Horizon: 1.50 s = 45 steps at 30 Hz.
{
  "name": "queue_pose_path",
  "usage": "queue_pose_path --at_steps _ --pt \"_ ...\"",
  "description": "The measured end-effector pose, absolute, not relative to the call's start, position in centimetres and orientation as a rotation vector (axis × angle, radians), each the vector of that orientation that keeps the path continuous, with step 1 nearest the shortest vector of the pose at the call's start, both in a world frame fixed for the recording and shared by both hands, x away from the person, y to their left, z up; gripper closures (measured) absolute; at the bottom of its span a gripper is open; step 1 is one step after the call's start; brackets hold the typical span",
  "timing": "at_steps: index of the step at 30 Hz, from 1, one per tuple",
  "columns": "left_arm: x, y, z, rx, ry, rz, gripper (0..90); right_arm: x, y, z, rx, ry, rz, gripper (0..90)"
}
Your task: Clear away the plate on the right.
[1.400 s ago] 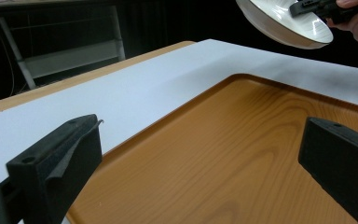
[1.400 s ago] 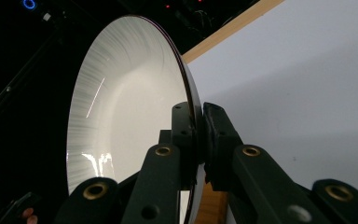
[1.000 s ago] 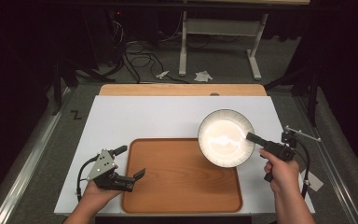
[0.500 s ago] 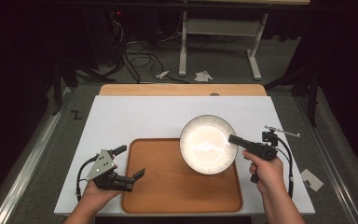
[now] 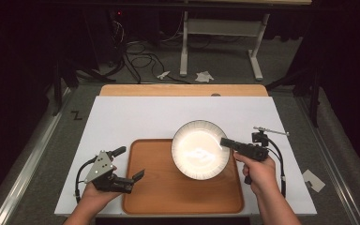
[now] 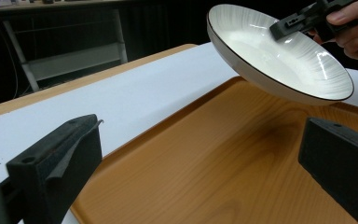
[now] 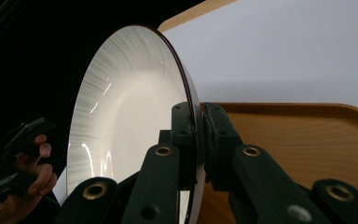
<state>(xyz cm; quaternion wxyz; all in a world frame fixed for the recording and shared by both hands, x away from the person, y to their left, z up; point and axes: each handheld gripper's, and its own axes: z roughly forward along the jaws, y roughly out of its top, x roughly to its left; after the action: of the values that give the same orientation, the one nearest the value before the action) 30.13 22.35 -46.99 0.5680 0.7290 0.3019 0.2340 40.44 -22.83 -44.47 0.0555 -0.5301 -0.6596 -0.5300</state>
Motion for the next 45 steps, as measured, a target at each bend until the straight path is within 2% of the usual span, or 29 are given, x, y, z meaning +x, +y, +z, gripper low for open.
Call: queue_pose_path --at_steps 45 --pt "30.0 22.3 -47.0 1.716 0.702 0.549 0.4 40.7 -18.6 -47.1 -1.528 -2.171 -1.378 84.9"
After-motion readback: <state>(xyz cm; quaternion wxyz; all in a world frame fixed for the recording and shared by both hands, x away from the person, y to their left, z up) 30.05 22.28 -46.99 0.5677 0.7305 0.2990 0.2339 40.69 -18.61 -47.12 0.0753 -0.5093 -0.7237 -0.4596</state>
